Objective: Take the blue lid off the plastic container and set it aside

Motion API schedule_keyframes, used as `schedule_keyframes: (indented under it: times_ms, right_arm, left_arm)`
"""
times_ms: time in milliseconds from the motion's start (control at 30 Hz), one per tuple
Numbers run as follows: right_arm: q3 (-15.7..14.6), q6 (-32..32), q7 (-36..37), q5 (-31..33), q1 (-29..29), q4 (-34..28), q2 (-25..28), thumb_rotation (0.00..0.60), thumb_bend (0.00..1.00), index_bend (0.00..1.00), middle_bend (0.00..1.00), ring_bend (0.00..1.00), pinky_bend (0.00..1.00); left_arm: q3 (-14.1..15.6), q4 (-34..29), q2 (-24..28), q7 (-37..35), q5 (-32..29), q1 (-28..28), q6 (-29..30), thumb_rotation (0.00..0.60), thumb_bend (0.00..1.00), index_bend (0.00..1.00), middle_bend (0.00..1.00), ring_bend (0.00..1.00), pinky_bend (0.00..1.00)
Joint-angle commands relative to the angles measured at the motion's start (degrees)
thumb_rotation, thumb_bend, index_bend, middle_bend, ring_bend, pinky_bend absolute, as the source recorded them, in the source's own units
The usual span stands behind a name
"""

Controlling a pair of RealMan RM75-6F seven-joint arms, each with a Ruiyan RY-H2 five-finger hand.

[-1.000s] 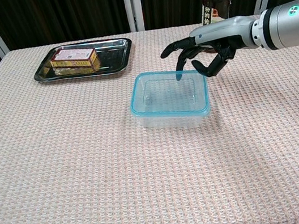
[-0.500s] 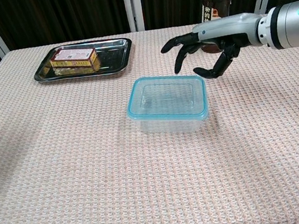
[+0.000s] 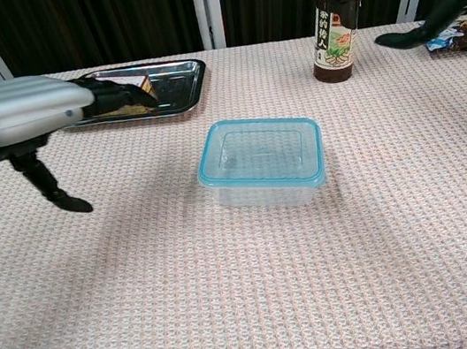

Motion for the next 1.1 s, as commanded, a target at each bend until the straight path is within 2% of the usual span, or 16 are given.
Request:
schedule_keyframes:
  times_ms: [33,167,367,600,867,1100]
  right_arm:
    - [-1.62,2.76,-0.49,-2.37,-2.58,-1.38,1.56,0.600,0.23,0.00,0.08,0.00,0.00]
    - [-2.35,3.98,0.91,-3.56,-3.84,-0.88,1.85,0.600,0.23,0.00,0.08,0.00,0.00]
    - [-2.85,5.56,2.49,-4.97,-5.21,0.10,2.25,0.600,0.23,0.00,0.08,0.00,0.00]
    - [-3.36,5.99,4.00,-6.08,-6.07,1.06,2.40,0.600,0.23,0.00,0.08,0.00,0.00]
    - [-3.49,6.23,5.67,-6.83,-6.65,2.29,2.30,0.600,0.23,0.00,0.09,0.00,0.00]
    - [-3.51,6.23,6.88,-7.24,-6.92,3.19,2.12,0.600,0.23,0.00,0.09,0.00,0.00]
  left_arm:
    - [-2.11,0.49,-3.75,3.57,-6.42,-4.85,-5.12,0.600,0.00,0.00,0.00,0.00,0.02]
    - [-2.75,0.25,-5.41,8.85,-14.16,-9.16,-8.41,0.600,0.00,0.00,0.00,0.00,0.01]
    - [-2.87,-1.66,-6.83,15.38,-25.34,-14.18,-7.41,0.600,0.00,0.00,0.00,0.00,0.01]
    - [-1.31,-1.19,-8.31,22.38,-39.79,-21.88,-5.16,0.600,0.00,0.00,0.00,0.00,0.02]
    - [1.27,-2.67,-7.56,24.94,-53.76,-29.07,-3.76,0.600,0.00,0.00,0.00,0.00,0.04]
    - [3.26,-3.24,-7.67,24.81,-60.14,-33.01,-1.98,0.600,0.00,0.00,0.00,0.00,0.05]
